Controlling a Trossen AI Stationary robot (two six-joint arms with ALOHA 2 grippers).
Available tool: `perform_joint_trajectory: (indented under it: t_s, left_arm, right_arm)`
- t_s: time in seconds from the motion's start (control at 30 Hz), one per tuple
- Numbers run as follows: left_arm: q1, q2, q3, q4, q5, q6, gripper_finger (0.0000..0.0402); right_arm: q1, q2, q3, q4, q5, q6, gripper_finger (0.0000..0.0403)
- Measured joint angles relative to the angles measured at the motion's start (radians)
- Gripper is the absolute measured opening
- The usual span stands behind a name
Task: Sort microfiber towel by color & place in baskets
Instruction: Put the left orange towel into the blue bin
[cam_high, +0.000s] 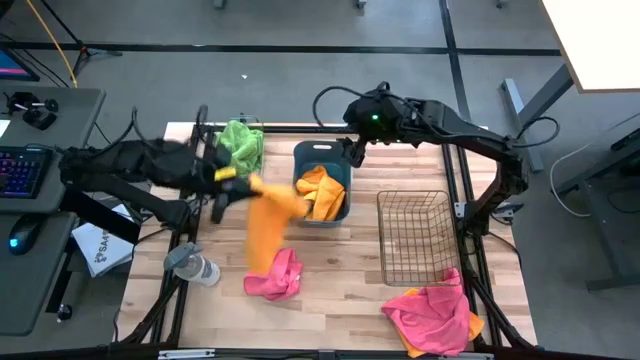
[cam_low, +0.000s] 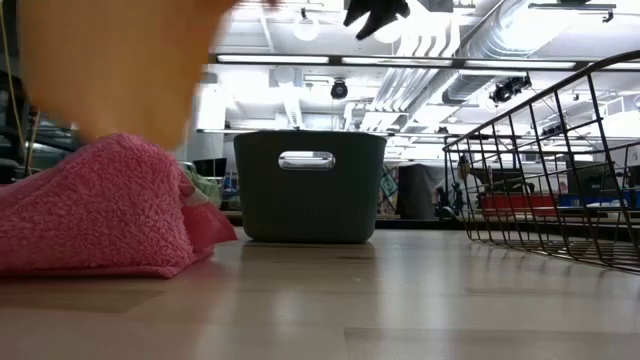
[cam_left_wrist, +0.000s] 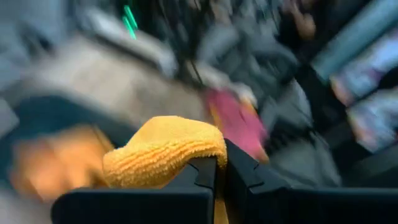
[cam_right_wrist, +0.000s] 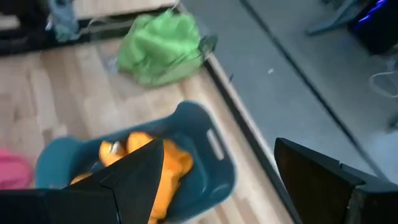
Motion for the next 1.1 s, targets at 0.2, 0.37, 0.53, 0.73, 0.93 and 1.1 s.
perform_joint_trajectory:
  t_s: [0.2, 0.37, 0.53, 0.73, 0.93, 1.1]
  left_arm:
    - [0.15, 0.095, 0.018, 0.35, -0.047, 0.345, 0.0]
    - [0.272, 0.165, 0.019, 0.475, -0.047, 0.498, 0.0]
    - [0.354, 0.215, 0.018, 0.386, 0.011, 0.473, 0.0]
    - [0.379, 0.262, 0.018, 0.23, -0.012, 0.44, 0.0]
    - [0.386, 0.378, 0.018, 0.362, 0.051, 0.465, 0.0]
    - [0.388, 0.495, 0.018, 0.457, 0.062, 0.474, 0.0]
  right_arm:
    - [-0.001, -0.069, 0.0, 0.07, 0.104, 0.004, 0.0303]
    - [-0.007, -0.138, 0.001, 0.095, 0.145, 0.047, 0.0303]
    - [-0.006, -0.187, 0.002, 0.093, 0.171, 0.075, 0.0303]
    - [-0.006, -0.219, 0.002, 0.087, 0.172, 0.098, 0.0303]
    - [-0.006, -0.218, 0.002, 0.086, 0.173, 0.095, 0.0303]
    - [-0.006, -0.217, 0.001, 0.082, 0.172, 0.095, 0.0303]
